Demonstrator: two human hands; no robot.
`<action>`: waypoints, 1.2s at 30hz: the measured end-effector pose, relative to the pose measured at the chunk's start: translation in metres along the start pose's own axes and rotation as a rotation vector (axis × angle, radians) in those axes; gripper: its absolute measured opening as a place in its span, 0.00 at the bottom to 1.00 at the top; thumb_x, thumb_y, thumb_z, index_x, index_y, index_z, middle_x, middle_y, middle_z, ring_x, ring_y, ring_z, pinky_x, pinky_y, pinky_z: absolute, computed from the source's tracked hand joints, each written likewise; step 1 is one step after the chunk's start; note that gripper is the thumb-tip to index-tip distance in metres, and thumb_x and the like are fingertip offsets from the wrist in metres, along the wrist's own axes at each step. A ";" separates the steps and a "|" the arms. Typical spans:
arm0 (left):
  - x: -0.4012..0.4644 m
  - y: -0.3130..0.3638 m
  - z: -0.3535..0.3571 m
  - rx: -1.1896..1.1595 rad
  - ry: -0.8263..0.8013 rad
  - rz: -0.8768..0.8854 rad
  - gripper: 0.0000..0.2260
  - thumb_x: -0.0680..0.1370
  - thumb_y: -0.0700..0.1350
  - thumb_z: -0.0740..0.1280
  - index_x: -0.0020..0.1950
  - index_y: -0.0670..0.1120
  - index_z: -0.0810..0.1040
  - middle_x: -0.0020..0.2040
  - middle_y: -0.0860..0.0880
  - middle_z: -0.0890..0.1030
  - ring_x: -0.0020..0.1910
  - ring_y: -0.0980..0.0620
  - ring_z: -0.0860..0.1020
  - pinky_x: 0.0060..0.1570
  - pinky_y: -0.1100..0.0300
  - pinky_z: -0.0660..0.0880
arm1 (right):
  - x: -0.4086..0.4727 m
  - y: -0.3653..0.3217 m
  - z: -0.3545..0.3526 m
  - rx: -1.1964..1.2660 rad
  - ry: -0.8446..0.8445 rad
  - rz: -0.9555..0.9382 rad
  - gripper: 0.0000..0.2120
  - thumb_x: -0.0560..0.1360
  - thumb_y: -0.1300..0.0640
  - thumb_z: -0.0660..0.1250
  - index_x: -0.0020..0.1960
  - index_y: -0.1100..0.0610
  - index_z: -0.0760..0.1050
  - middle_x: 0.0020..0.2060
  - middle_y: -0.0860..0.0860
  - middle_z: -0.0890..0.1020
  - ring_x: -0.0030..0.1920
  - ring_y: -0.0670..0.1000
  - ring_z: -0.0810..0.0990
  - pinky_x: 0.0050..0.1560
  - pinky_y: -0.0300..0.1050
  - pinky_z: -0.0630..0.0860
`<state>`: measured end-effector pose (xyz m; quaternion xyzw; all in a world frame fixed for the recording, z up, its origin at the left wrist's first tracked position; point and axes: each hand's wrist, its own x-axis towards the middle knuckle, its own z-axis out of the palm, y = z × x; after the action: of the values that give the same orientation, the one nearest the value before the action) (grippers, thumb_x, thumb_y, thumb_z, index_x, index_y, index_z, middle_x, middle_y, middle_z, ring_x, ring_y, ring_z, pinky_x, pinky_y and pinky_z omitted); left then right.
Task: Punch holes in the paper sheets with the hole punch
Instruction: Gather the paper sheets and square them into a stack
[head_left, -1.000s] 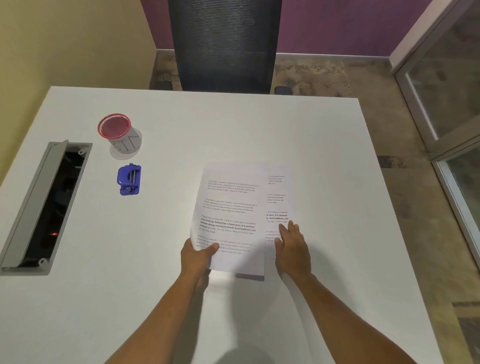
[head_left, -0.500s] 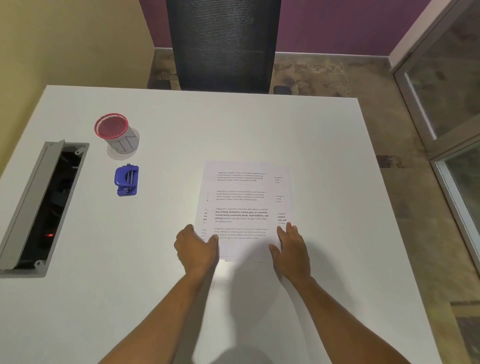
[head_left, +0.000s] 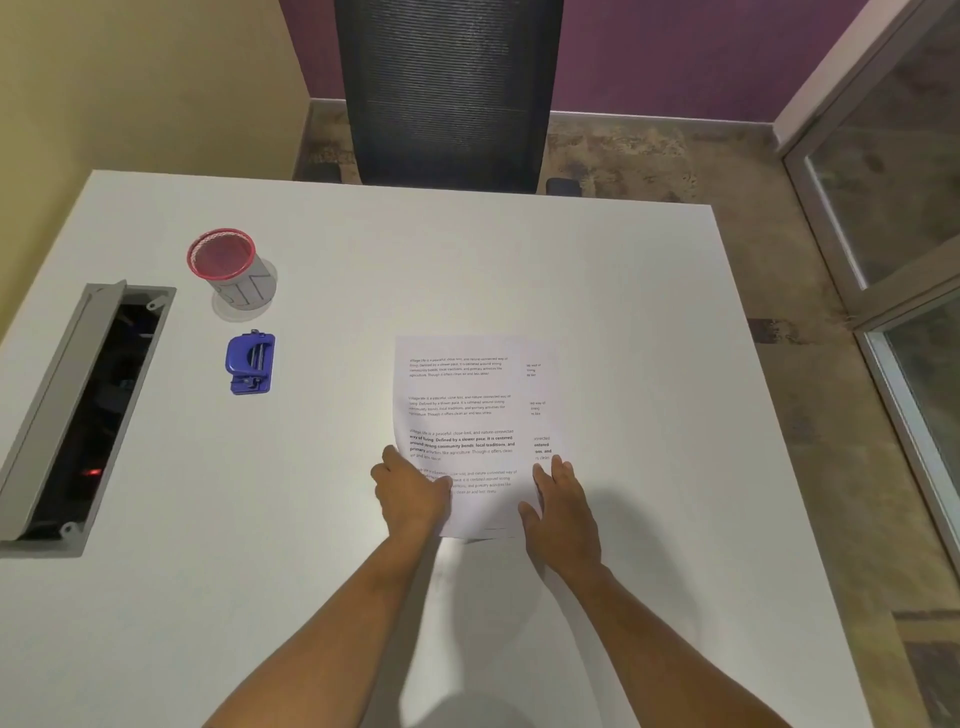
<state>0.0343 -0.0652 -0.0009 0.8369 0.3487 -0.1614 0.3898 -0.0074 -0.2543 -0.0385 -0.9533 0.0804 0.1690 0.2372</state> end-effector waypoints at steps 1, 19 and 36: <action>0.001 0.001 0.001 -0.057 -0.032 -0.025 0.31 0.68 0.42 0.77 0.65 0.40 0.65 0.61 0.39 0.74 0.58 0.36 0.76 0.53 0.48 0.74 | -0.001 -0.001 0.001 -0.003 -0.002 -0.003 0.28 0.79 0.50 0.63 0.77 0.54 0.60 0.79 0.53 0.55 0.79 0.52 0.51 0.74 0.47 0.58; 0.017 -0.037 -0.022 -0.263 -0.276 0.103 0.17 0.74 0.39 0.71 0.62 0.45 0.75 0.58 0.46 0.82 0.55 0.44 0.80 0.58 0.47 0.77 | -0.017 -0.002 0.002 0.024 -0.049 -0.085 0.27 0.78 0.53 0.65 0.75 0.55 0.64 0.78 0.52 0.59 0.79 0.52 0.54 0.74 0.44 0.57; -0.026 -0.023 -0.087 -0.403 -0.470 0.464 0.20 0.73 0.41 0.74 0.57 0.61 0.75 0.55 0.58 0.84 0.52 0.58 0.83 0.45 0.68 0.79 | -0.017 0.010 -0.050 1.498 -0.187 0.201 0.21 0.76 0.54 0.69 0.68 0.58 0.73 0.62 0.54 0.82 0.62 0.56 0.80 0.58 0.52 0.80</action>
<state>-0.0004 -0.0001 0.0563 0.7405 0.0762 -0.1846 0.6417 -0.0116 -0.2862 0.0052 -0.5075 0.2396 0.1702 0.8099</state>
